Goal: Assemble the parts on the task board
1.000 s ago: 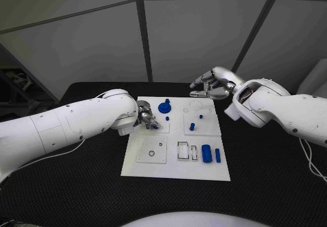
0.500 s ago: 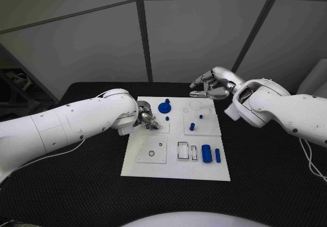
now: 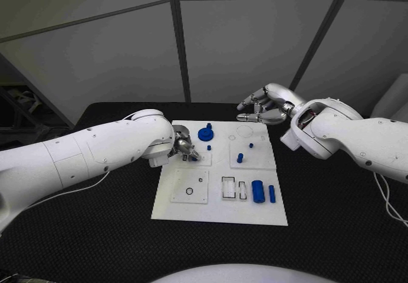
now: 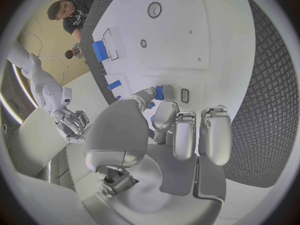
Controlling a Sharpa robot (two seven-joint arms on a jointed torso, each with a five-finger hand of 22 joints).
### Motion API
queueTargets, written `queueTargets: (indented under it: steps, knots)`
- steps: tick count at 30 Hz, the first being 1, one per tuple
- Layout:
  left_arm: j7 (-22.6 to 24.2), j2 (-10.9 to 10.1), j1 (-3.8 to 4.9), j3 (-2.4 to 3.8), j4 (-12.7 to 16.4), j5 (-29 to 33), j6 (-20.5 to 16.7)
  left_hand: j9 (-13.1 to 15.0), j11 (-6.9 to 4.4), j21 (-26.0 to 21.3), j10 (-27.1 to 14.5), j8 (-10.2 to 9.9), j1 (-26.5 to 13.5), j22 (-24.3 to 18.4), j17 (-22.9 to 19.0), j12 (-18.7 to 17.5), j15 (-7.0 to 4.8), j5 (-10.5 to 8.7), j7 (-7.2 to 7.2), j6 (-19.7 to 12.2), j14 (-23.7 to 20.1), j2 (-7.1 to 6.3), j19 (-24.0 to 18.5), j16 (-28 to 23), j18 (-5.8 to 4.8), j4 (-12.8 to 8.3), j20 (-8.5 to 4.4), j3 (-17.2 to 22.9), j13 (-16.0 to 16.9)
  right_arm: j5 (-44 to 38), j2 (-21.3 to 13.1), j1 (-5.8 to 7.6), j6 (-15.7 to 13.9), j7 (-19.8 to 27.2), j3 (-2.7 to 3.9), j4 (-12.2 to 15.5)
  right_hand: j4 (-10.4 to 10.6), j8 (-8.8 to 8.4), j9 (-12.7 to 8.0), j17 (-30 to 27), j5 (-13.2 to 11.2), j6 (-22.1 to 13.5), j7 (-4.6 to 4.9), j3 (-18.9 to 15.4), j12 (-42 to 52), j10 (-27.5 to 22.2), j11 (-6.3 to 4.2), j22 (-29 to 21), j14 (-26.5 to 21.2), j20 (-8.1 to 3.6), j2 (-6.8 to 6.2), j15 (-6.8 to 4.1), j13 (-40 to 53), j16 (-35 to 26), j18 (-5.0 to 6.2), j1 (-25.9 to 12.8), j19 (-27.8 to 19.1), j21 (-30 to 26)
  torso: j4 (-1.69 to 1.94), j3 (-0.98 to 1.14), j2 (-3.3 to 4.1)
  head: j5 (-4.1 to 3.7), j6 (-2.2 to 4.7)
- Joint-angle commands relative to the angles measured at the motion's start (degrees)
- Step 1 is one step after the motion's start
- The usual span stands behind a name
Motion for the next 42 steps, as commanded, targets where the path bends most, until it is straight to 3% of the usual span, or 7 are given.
queueTargets:
  steps: [1,16,20,26,29,34,42]
  knots:
    - [-1.39,0.39,-0.28,-0.20,-0.86,-0.16,1.52,0.02,-0.18,-0.22,0.60,-0.13,1.30,7.02,13.67,0.12,-0.26,-0.62,-0.12,0.29,5.60,2.37,0.62,0.21,-0.89,-5.51,0.07,5.50,3.71,-0.14,0.02,0.12,0.20,0.18,0.04,0.13,0.38,-0.32,0.09,0.03,0.26,0.44,0.15,0.04,0.17,0.12,-0.02,0.66,0.46,-0.01,0.14,-0.22,-0.05,-0.37,0.81,-0.57,0.17,-0.37,-0.05,0.01,0.01,0.02,-0.13]
    - [-2.19,1.43,-0.21,-0.18,-2.62,-0.15,1.68,0.53,-0.14,-0.34,0.58,-0.07,0.53,6.91,13.54,0.23,-0.23,-1.77,-0.08,-0.05,5.57,3.30,0.52,0.08,-0.85,-5.29,0.11,5.66,3.77,-0.16,0.02,0.13,0.25,0.10,0.04,0.16,0.38,-0.32,0.09,0.03,0.26,0.44,0.15,0.04,0.17,0.12,-0.02,0.66,0.46,-0.01,0.14,-0.22,-0.05,-0.37,0.81,-0.57,0.17,-0.37,-0.02,-0.04,-0.02,-0.03,-0.32]
    - [-2.54,1.48,-0.16,-0.17,-2.82,0.40,1.76,0.82,-0.12,-0.51,0.29,-0.32,-0.70,6.74,13.36,-0.45,-0.12,-5.11,-0.05,-0.66,5.51,4.35,0.37,-0.11,-0.80,-4.47,0.20,5.35,3.58,-0.17,0.00,0.13,0.30,0.07,0.04,0.15,0.38,-0.32,0.09,0.03,0.26,0.44,0.15,0.04,0.17,0.12,-0.02,0.66,0.46,-0.01,0.14,-0.22,-0.05,-0.37,0.81,-0.57,0.17,-0.37,-0.01,-0.02,-0.03,-0.06,-0.37]
    - [-2.89,1.44,-0.09,-0.17,-2.90,1.49,2.48,-0.55,0.22,-0.76,-0.57,-2.17,-2.10,6.48,13.14,-2.42,0.13,-6.60,0.43,-2.45,5.45,5.16,0.18,-0.34,-0.73,-3.02,0.40,4.92,2.98,-0.19,0.00,0.13,0.37,0.04,0.04,0.09,0.38,-0.32,0.09,0.03,0.26,0.44,0.15,0.04,0.17,0.12,-0.02,0.66,0.46,-0.01,0.14,-0.22,-0.05,-0.37,0.81,-0.57,0.17,-0.37,-0.01,-0.02,-0.03,-0.02,-0.36]
    - [-2.89,1.39,-0.07,-0.17,-2.86,1.88,2.92,-1.63,0.48,-0.84,-0.88,-3.22,-1.74,6.43,13.10,-2.95,0.31,-5.78,0.77,-3.18,5.43,5.59,0.13,-0.38,-0.71,-3.23,0.54,5.31,2.84,-0.20,0.01,0.13,0.43,0.03,0.04,0.05,0.38,-0.32,0.09,0.03,0.26,0.44,0.15,0.04,0.17,0.12,-0.02,0.66,0.46,-0.01,0.14,-0.22,-0.05,-0.37,0.81,-0.57,0.17,-0.37,0.02,-0.03,-0.02,-0.04,-0.39]
    - [-2.85,1.14,-0.02,-0.09,-2.55,2.42,3.57,-3.50,0.98,-0.95,-1.24,-4.56,-1.00,6.40,13.07,-3.43,0.74,-0.30,1.42,-3.54,5.43,6.02,0.08,-0.41,-0.69,-4.32,0.93,6.41,2.74,-0.22,0.06,0.13,0.52,0.01,0.04,-0.01,0.38,-0.32,0.09,0.03,0.26,0.44,0.15,0.04,0.17,0.12,-0.02,0.66,0.46,-0.01,0.14,-0.22,-0.05,-0.37,0.81,-0.57,0.17,-0.37,-0.01,-0.02,-0.02,0.02,-0.40]
    - [-2.87,0.97,0.12,0.12,-2.23,2.58,3.77,-3.36,0.94,-1.00,-1.19,-4.14,-0.62,6.39,13.05,-3.12,0.77,0.62,1.33,-2.78,5.42,6.49,0.06,-0.43,-0.67,-5.02,1.03,6.92,2.86,-0.58,0.16,0.12,0.65,-0.04,0.04,-0.09,0.37,-0.35,0.09,0.03,0.25,0.41,0.15,0.01,0.18,0.10,-0.02,0.62,0.47,-0.02,0.09,-0.22,-0.08,-0.44,0.81,-0.67,0.19,-0.43,0.00,-0.02,-0.03,0.08,-0.40]
